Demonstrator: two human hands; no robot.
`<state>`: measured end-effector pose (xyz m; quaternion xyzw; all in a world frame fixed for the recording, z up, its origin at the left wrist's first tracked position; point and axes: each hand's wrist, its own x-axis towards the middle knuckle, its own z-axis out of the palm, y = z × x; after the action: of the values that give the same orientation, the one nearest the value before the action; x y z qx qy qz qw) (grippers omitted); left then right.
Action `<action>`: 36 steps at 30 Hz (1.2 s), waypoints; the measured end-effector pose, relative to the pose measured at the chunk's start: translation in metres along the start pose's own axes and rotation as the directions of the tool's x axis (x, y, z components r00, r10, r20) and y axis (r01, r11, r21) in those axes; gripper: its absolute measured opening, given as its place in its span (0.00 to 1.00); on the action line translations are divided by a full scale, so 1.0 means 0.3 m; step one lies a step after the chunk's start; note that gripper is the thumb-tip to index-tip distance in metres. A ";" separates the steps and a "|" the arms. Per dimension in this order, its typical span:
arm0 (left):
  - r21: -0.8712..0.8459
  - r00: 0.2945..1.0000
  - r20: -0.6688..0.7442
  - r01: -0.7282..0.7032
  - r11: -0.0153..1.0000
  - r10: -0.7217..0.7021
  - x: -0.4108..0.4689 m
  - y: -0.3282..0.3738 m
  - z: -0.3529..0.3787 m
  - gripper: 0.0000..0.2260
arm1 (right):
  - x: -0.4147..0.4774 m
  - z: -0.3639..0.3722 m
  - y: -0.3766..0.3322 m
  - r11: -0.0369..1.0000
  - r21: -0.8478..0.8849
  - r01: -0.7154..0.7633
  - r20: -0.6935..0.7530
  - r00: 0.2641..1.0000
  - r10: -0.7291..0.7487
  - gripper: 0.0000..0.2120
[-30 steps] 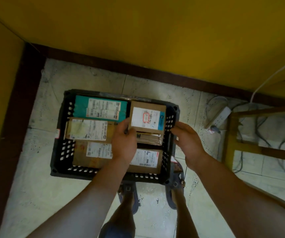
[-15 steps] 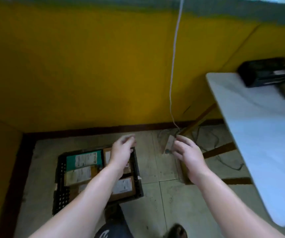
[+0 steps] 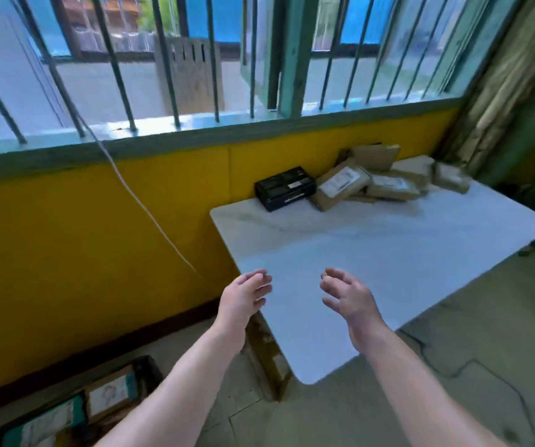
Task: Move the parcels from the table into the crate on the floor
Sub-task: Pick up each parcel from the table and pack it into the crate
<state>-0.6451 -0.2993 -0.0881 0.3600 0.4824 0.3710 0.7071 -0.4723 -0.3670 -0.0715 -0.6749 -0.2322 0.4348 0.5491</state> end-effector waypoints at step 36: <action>-0.066 0.954 -0.283 0.084 0.994 -0.099 0.974 0.006 1.027 0.07 | 1.329 -0.495 -0.280 0.976 -0.159 -0.148 0.242 0.953 0.184 0.08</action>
<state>-0.2770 -0.0903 -0.1231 0.2610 0.5856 0.3985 0.6559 -0.1285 -0.1073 -0.1218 -0.6670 -0.2730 0.5454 0.4279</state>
